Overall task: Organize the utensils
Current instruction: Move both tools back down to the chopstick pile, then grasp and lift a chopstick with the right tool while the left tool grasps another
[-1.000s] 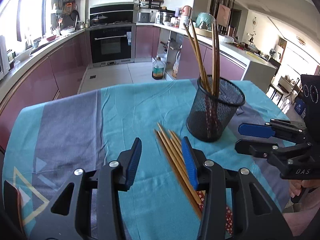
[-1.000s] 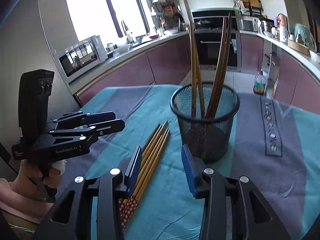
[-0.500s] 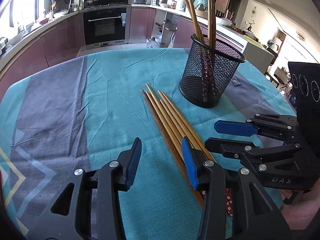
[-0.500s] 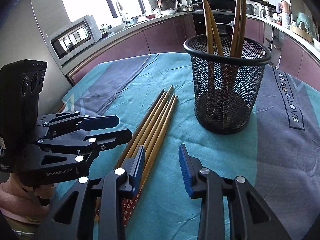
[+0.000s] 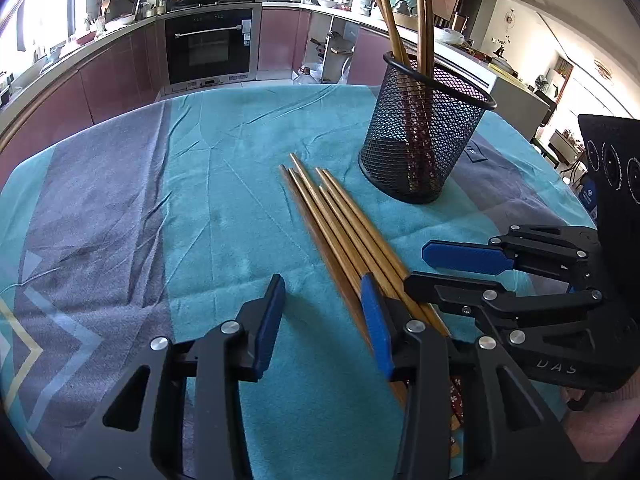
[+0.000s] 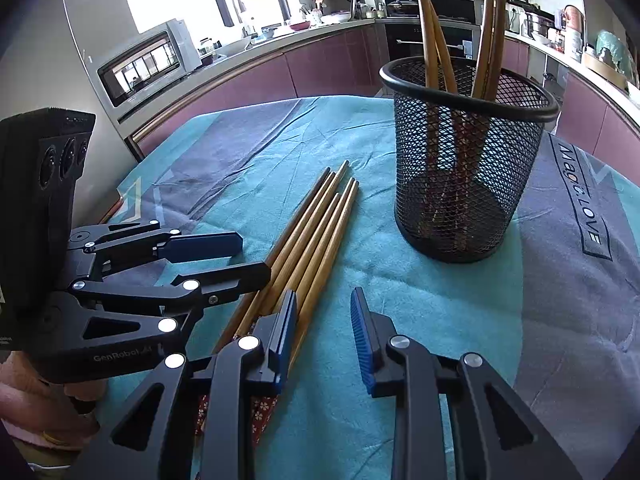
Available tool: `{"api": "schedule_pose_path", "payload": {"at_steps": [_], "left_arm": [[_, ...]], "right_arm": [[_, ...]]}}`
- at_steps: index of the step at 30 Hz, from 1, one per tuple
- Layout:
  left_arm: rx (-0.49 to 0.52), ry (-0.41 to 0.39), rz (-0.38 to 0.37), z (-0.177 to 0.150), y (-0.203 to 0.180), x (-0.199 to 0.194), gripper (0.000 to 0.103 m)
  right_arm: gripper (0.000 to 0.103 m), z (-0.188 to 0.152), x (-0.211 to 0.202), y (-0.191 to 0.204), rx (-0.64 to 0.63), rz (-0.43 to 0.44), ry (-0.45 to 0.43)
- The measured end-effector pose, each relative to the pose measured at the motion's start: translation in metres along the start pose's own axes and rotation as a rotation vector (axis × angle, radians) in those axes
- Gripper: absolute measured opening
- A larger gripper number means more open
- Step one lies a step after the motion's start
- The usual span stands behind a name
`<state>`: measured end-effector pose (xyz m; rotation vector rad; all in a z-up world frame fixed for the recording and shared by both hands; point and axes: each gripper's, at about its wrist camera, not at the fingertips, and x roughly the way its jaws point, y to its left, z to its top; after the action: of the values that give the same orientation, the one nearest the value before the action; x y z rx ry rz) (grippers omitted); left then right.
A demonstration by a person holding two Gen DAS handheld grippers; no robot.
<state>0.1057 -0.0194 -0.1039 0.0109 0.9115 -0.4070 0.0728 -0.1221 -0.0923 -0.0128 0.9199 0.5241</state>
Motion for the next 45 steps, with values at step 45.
{"api": "schedule_pose_path", "payload": {"at_steps": [45], "left_arm": [[-0.048, 0.013, 0.061, 0.022, 0.006, 0.022, 0.011]], "right_arm": [[0.006, 0.022, 0.022, -0.01, 0.018, -0.048, 0.024]]}}
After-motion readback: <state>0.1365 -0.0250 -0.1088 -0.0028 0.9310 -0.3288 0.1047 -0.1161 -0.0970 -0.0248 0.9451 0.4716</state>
